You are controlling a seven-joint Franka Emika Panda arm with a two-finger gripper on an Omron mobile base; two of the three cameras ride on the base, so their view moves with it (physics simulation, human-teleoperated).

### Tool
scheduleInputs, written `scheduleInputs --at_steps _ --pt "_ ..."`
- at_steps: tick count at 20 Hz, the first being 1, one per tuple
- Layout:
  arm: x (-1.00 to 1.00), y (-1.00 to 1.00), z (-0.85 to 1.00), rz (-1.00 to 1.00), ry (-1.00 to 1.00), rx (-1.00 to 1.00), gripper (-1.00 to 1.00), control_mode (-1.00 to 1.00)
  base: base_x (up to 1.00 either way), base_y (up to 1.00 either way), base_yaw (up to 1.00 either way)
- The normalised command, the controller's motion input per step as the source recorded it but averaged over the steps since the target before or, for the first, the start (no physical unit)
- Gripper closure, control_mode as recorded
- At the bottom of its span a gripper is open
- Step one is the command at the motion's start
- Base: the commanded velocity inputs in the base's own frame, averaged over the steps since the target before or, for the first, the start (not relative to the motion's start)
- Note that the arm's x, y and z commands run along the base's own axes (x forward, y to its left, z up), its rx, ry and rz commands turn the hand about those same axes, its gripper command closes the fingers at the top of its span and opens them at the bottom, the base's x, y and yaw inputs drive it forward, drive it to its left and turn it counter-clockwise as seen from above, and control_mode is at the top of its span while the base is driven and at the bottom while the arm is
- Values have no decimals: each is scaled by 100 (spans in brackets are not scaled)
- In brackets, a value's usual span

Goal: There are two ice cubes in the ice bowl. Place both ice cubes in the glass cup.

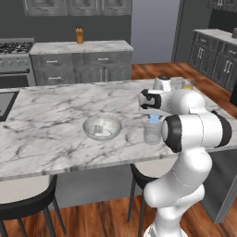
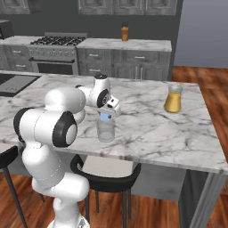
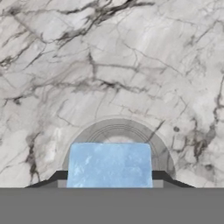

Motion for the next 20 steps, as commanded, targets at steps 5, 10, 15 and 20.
scheduleInputs --at_steps 5,10,15,20 --pt "0 0 -1 0 0 3 100 -100 0 0 0" --pt "4 2 -4 0 0 0 100 -100 0 0 0" --pt "14 1 -6 0 0 0 100 -100 0 0 0" --pt "3 0 -7 0 0 6 100 -100 0 0 0"
